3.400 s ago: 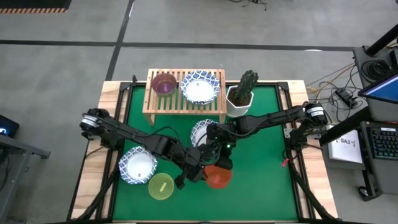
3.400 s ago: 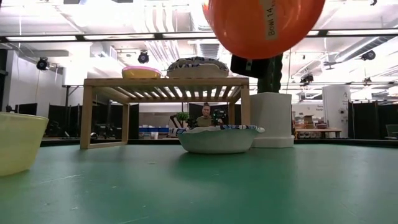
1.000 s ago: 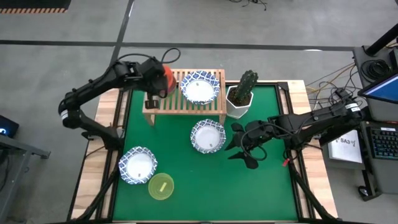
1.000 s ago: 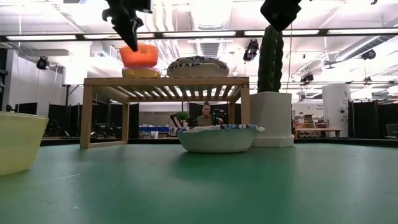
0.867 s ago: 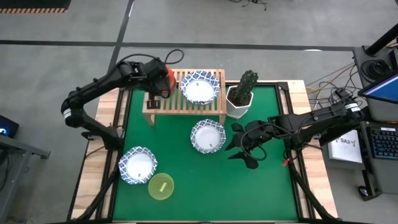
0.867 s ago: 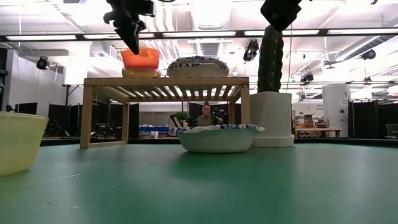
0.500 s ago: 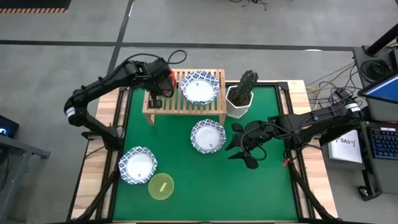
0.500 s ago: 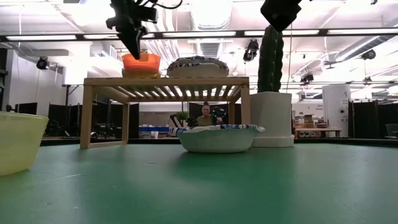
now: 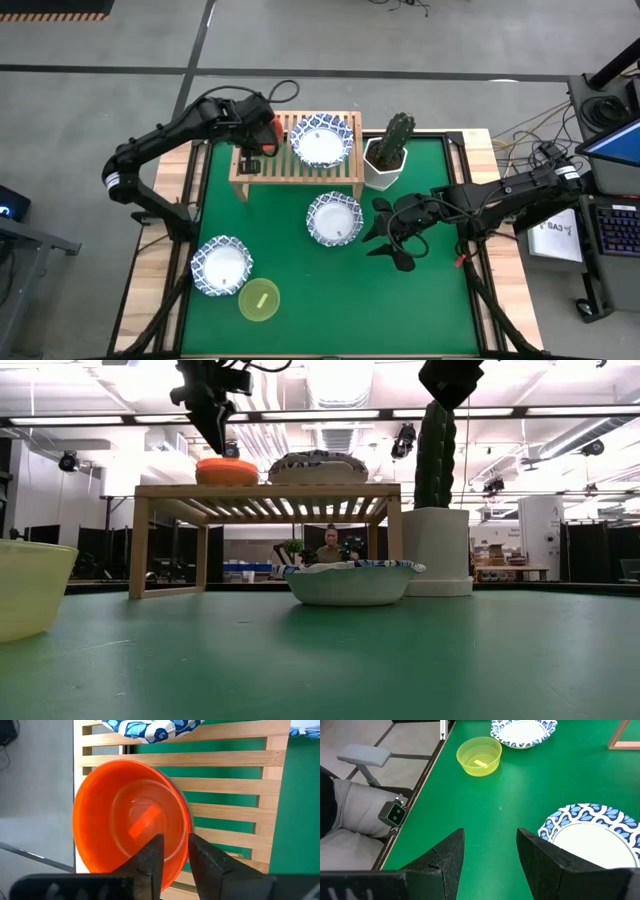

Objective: Place and stack bowls onto a shelf
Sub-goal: Stack the right white patterned bowl on top of the white patterned bowls on the shelf

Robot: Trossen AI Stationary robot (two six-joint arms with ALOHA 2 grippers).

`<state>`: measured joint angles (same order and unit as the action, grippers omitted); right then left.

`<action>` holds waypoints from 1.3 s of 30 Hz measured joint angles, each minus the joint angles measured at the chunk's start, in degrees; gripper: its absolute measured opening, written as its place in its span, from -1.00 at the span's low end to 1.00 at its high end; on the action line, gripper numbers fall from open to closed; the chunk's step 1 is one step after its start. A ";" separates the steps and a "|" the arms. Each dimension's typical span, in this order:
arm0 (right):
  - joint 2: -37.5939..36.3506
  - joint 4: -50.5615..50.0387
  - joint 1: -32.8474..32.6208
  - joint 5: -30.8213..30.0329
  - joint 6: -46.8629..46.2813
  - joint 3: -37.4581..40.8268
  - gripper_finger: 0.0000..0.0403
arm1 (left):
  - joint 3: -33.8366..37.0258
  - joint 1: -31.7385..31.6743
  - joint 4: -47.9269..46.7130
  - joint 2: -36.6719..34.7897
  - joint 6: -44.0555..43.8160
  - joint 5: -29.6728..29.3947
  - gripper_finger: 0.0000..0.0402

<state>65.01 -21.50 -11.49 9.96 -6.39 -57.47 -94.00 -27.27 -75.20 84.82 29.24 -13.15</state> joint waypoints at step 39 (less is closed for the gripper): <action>19.61 -6.01 0.00 -10.13 -4.83 -11.49 -0.15 | 45.45 36.64 66.45 -33.78 -28.25 -7.98 -0.62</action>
<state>84.62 -27.51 -11.49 -0.18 -11.22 -68.96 -48.55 9.37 -8.74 51.05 0.99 -21.12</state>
